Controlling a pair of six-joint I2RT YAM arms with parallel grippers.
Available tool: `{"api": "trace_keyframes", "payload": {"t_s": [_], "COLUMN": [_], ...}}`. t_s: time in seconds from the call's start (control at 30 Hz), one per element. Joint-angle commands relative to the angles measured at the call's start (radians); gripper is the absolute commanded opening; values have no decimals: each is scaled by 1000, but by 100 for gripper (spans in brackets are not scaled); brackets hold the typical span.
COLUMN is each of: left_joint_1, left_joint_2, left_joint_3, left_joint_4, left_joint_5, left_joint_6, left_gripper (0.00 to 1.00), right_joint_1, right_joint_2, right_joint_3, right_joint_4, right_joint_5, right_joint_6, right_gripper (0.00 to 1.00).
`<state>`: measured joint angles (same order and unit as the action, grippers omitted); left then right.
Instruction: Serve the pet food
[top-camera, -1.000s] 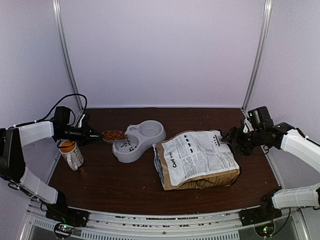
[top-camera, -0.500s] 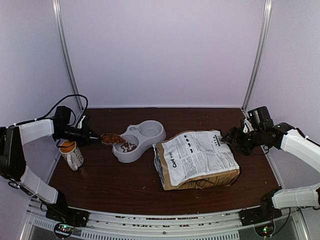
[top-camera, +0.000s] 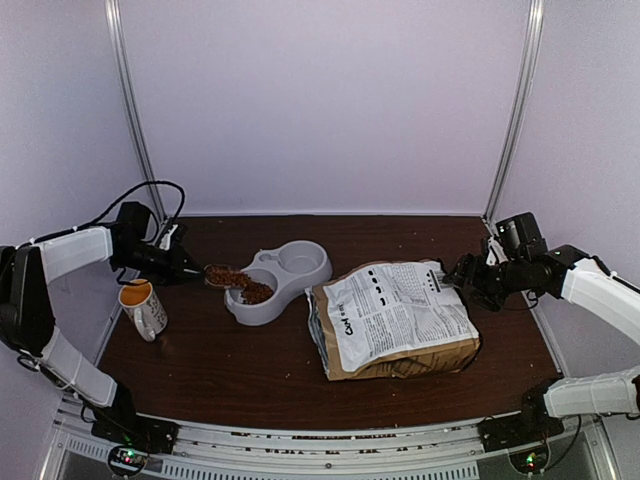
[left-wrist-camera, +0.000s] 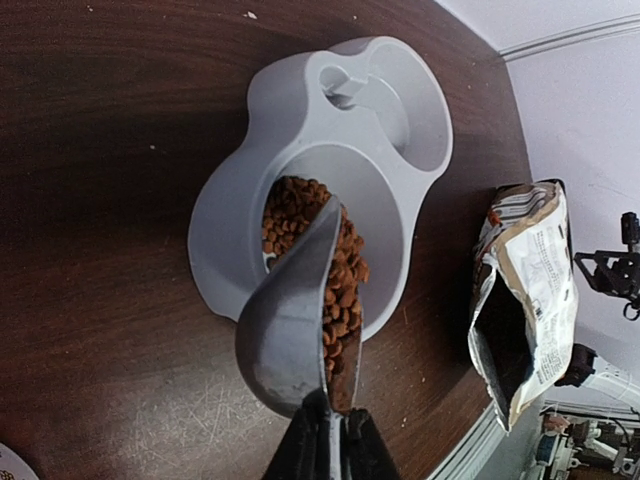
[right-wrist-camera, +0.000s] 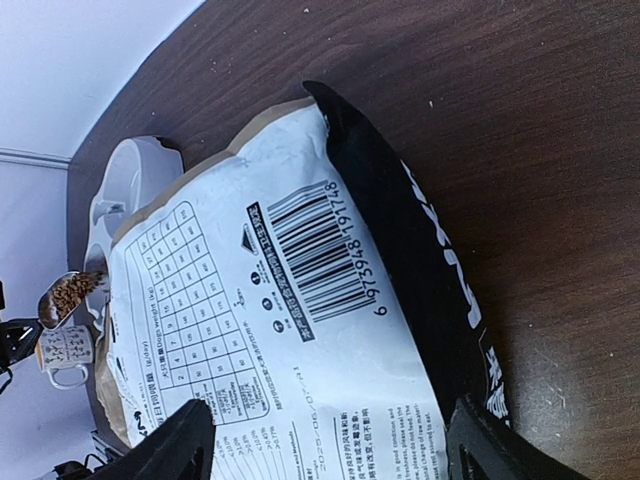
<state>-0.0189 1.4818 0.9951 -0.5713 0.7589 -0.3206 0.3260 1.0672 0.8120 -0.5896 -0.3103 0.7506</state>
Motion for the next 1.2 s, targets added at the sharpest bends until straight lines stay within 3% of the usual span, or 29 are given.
{"api": "trace_keyframes", "payload": {"t_s": [0.0,0.63,0.9,1.03,1.17], "left_joint_1": [-49,-193,-195,-195,-196], "left_joint_2": [8,35,-23,-88,-145], "left_joint_3": [75,204,209,211,206], "left_joint_4": [-52,-190,-190,-181,-167], "left_joint_5": [-96,-395,-455,-475,-439], "left_joint_6": [62,161,138,101,68], "left_gripper": [0,0,0,0,0], "right_joint_1": [8,8,15,122,333], "right_joint_2": [-19,-51,-86,-73,34], "right_joint_3": [19,39,170,319,462], "right_joint_4": [-3,-74,-202,-332,-411], "right_joint_5": [36,131,240,402,553], "right_joint_6": [-19,-60,-98,-114,-81], "right_gripper": [82,82,82,82,82]}}
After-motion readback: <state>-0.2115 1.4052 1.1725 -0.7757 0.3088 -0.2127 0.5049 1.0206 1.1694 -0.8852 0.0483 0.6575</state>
